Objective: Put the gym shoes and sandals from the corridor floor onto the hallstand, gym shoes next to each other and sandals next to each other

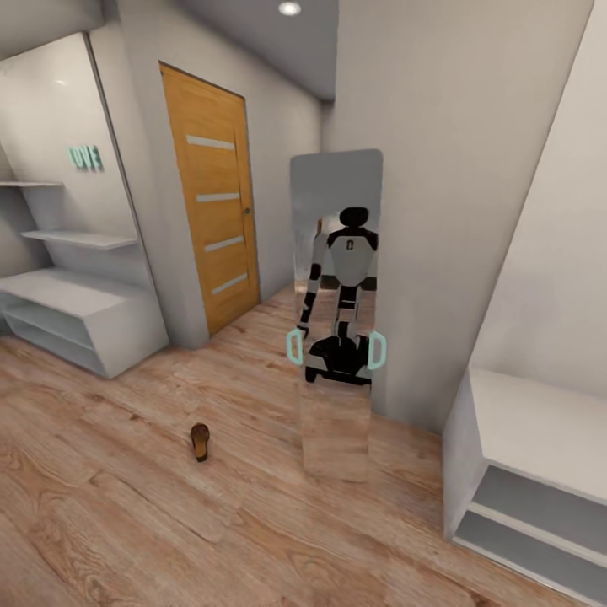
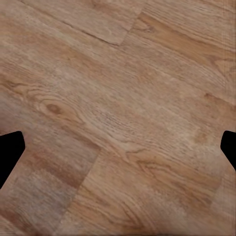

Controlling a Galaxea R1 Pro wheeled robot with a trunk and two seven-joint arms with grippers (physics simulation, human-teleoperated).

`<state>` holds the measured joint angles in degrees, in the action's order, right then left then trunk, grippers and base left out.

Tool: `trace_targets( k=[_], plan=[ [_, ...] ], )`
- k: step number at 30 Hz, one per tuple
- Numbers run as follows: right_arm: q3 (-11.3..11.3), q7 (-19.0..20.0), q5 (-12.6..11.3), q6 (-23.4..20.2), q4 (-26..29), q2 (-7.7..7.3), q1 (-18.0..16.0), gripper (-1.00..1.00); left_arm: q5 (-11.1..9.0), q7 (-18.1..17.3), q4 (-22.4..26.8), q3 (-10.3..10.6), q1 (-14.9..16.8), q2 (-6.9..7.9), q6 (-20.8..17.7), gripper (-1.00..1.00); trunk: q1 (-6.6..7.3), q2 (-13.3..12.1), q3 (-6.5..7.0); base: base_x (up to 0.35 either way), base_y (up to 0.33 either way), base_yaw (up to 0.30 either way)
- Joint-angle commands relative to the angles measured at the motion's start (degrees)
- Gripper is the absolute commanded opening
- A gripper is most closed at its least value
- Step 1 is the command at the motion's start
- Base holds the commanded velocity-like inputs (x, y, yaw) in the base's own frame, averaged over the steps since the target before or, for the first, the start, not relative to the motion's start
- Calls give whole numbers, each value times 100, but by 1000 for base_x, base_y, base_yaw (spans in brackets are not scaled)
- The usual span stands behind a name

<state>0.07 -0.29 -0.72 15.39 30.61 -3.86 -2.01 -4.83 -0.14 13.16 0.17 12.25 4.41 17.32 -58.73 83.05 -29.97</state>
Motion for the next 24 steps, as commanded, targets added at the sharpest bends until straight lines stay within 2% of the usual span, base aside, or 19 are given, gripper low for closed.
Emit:
trace_targets(
  k=[1, 15, 24],
  plan=[
    [1, -4, -7, 17, -2, -1, -1, 100, -51, -4, -8, 9, 5, -1, 18, 100, 0, 3, -9, 0, 0, 261],
    [1, -5, -7, 17, -3, -1, -1, 100, -53, -4, -15, 10, 5, -2, 18, 100, 0, 3, -61, 2, 0, 261],
    [1, -2, -7, 17, -3, -1, -1, 100, -59, -4, -28, 10, 5, -2, 18, 100, 0, 3, -95, 85, 71, 261]
  ],
)
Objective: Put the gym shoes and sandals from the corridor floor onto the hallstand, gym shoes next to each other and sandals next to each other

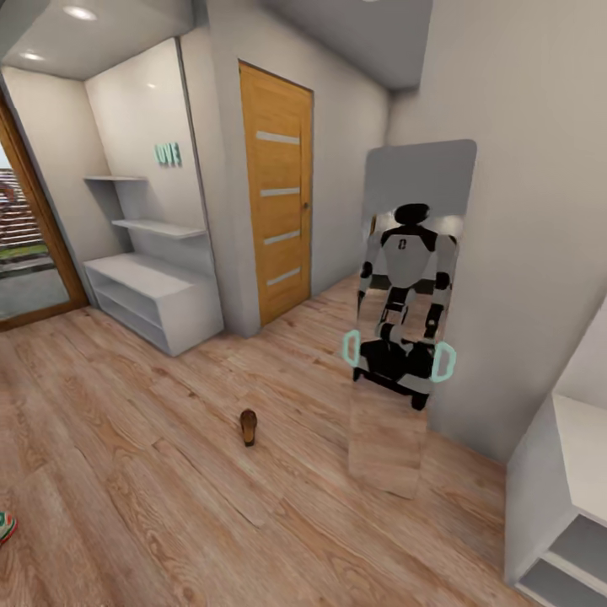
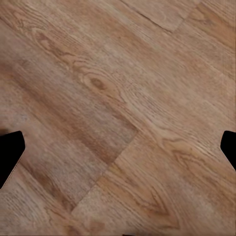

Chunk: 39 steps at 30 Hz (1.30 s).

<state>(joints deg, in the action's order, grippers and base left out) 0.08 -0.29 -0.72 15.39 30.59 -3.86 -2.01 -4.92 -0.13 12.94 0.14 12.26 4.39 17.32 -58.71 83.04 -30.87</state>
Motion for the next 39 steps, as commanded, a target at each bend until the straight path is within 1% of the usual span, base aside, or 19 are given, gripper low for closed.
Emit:
trace_targets(
  k=[1, 21, 39],
  plan=[
    [1, -2, -7, 17, 0, -1, -1, 100, -51, -4, -7, 12, 5, 0, 17, 100, -1, 3, -9, 133, 161, 261],
    [1, -2, 1, 17, 0, -1, -1, 100, -68, -4, -13, 2, 7, 5, 19, 100, -1, 3, -85, 164, 259, 261],
    [1, -3, 1, 17, 0, -1, -1, 100, -79, -4, -11, -14, 12, 9, 17, 100, -1, 3, -153, 252, 231, 261]
  ],
)
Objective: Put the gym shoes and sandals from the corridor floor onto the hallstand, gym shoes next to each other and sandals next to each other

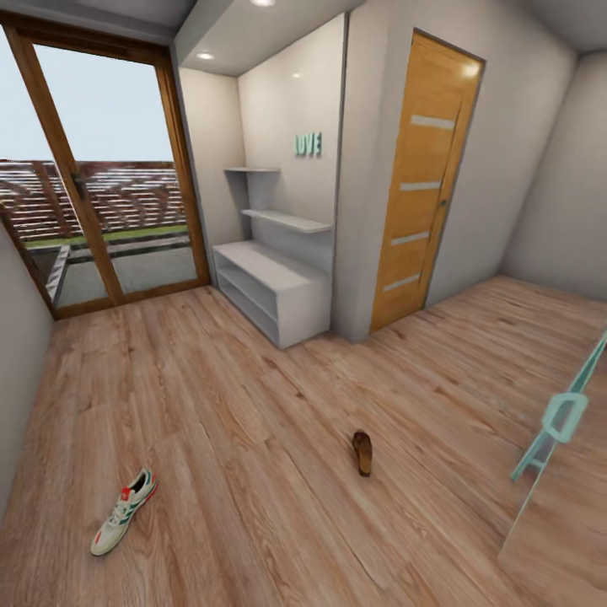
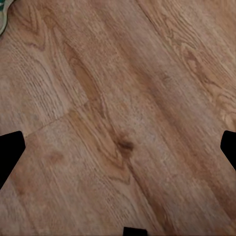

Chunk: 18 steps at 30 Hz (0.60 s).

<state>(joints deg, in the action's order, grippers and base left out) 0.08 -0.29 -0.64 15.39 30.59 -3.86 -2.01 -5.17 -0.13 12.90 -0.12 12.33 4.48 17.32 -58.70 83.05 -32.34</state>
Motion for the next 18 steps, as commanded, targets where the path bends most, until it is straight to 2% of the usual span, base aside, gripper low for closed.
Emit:
trace_targets(
  k=[1, 10, 13, 18],
  plan=[
    [1, -2, -7, 16, 0, -1, -1, 100, -54, -5, -7, 11, 5, 0, 17, 100, -3, 3, -9, 264, 199, 261],
    [1, 1, -7, 16, 0, -1, -1, 100, -55, -5, -7, 13, 5, 0, 17, 100, -3, 3, -44, 234, 145, 260],
    [1, -3, -7, 16, 3, -1, -1, 100, -55, -5, -7, 17, 6, 0, 17, 100, -3, 3, -55, 103, 53, 232],
    [-4, 0, -13, 16, 12, -1, -1, 100, -53, -5, -7, 17, 4, 0, 17, 100, -3, 3, -65, 34, 18, 95]
  ],
)
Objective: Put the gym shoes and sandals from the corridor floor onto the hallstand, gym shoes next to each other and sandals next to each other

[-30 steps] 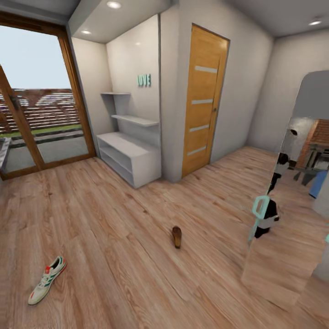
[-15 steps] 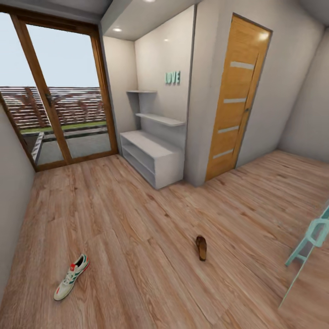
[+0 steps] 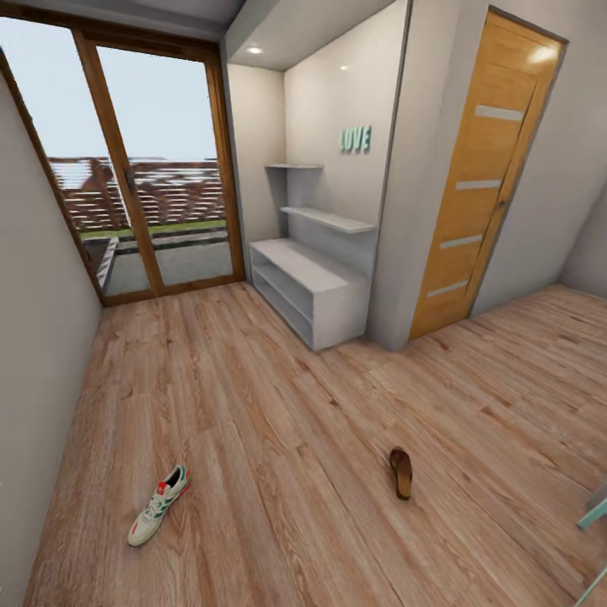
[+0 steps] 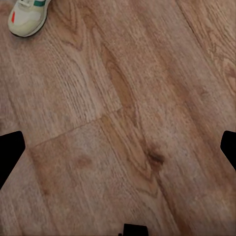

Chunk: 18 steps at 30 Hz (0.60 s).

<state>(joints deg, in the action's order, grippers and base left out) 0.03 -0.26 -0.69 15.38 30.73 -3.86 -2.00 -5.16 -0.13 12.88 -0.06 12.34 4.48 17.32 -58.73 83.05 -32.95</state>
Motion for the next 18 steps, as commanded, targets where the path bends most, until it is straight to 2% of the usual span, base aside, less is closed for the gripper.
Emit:
trace_targets(
  k=[1, 6, 18],
  plan=[
    [0, -2, -8, 18, -2, 0, -3, 100, -52, -5, -5, 11, 4, 0, 17, 100, 0, 3, -6, 14, 7, 38],
    [-2, -1, -10, 18, 2, -2, -3, 100, -52, -5, -5, 14, 5, 0, 17, 100, 0, 3, -8, 133, 3, 16],
    [1, 6, -3, 28, 5, -4, -3, 100, -42, -5, -5, 17, 5, 0, 17, 100, 0, 3, -8, 308, -34, 1]
  ],
)
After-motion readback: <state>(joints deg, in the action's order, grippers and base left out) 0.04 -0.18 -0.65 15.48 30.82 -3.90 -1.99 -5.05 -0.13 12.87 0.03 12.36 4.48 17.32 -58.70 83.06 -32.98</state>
